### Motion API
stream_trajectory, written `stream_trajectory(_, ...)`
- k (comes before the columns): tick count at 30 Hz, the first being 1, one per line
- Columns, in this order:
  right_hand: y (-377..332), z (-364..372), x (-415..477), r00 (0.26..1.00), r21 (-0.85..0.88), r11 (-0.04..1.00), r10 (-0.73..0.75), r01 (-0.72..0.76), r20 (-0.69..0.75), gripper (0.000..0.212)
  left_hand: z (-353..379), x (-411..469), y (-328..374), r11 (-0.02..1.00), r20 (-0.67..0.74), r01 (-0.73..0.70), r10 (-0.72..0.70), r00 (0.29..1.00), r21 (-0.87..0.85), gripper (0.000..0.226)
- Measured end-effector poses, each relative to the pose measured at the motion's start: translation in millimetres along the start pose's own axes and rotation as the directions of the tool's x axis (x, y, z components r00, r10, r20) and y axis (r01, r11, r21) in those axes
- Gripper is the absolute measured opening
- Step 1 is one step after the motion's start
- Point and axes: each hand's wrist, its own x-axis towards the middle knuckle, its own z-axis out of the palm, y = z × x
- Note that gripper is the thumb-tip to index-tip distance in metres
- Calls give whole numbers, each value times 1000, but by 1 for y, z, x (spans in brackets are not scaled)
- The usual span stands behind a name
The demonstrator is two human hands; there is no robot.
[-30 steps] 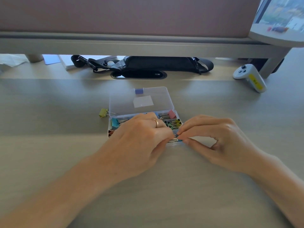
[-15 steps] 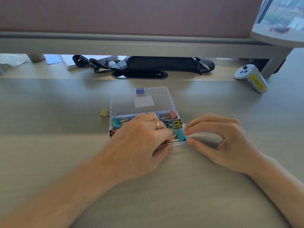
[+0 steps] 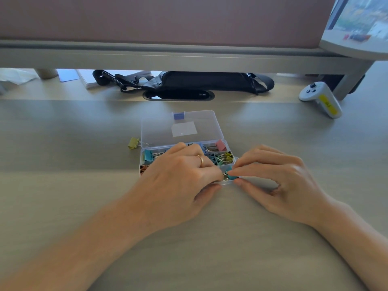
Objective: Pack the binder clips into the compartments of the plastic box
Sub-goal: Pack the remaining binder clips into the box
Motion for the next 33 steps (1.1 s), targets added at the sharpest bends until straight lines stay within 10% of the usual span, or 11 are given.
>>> stream_trajectory(18,1,0,-1,998,-32,998,-47,48,52,12,6,-2,-4,999,-21,-42,42,999,0,19)
stream_trajectory(24,-1,-1,0,998,-42,999,-31,34,63,17,-25,0,-23,986,-125,139,-149,981,-89,23)
stream_trajectory(28,-1,-1,0,996,-57,998,-31,36,89,13,-63,-10,-77,881,-139,470,-473,870,-52,27)
stream_trajectory(33,-2,-1,0,995,-57,998,-32,37,90,12,-83,-37,-113,693,368,719,-684,630,56,52)
